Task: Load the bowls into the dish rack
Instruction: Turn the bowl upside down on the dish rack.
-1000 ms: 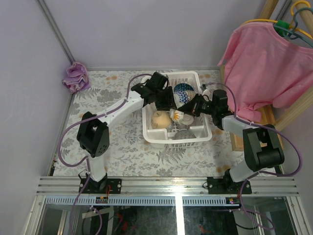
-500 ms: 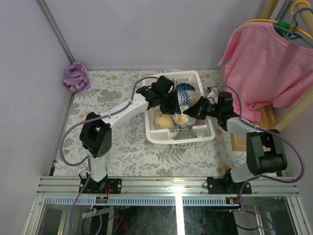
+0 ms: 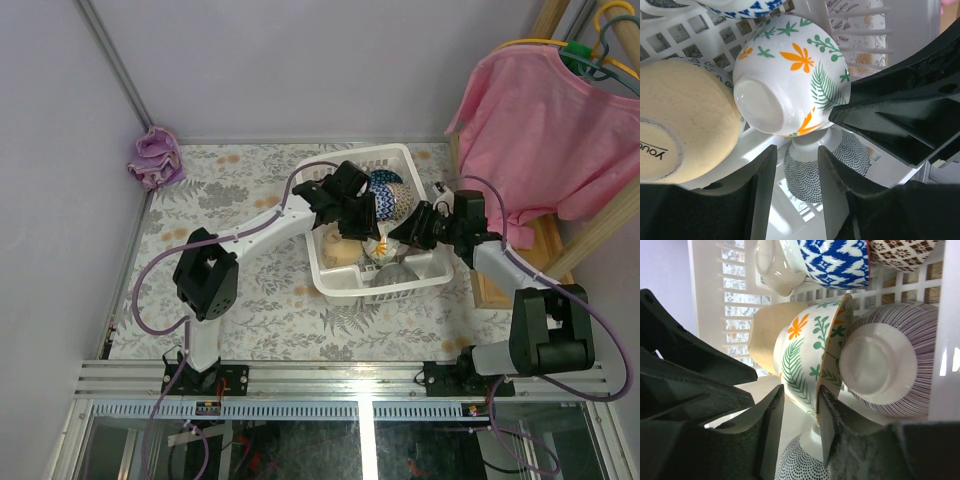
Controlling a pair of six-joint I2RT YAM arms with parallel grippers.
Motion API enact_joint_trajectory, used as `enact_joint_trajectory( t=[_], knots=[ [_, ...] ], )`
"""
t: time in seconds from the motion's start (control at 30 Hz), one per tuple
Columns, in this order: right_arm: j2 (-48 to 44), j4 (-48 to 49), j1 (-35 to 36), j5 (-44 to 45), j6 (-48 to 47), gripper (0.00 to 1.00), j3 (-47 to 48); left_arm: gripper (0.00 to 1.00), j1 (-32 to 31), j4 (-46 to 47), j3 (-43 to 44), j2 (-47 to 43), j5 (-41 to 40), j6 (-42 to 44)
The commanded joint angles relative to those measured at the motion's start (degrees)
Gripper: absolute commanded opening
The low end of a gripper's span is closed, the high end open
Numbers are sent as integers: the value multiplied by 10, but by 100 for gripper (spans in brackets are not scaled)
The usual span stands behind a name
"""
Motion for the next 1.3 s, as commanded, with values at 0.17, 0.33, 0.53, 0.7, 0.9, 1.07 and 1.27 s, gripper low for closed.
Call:
enact_joint_trajectory(
  t=[0.17, 0.33, 0.53, 0.7, 0.9, 1.07, 1.27],
  knots=[
    [-38, -132, -24, 102, -56, 54, 51, 37, -14, 21, 22, 12, 5, 2],
    [-63, -159, -24, 118, -56, 63, 68, 37, -15, 21, 22, 14, 5, 4],
    [-91, -188, -24, 127, -47, 68, 98, 37, -16, 20, 38, 32, 7, 10],
    [-72, -189, -24, 114, -42, 68, 129, 36, -17, -1, 69, 38, -10, 24],
    [-13, -257, -23, 106, -75, 67, 230, 40, 18, -17, 76, -12, -38, 25],
    [62, -305, -8, 106, -98, 66, 331, 49, 79, -44, 76, -45, -64, 18],
    [189, -369, 22, 122, -124, 67, 445, 65, 129, -83, 74, -57, -99, 20]
  ],
)
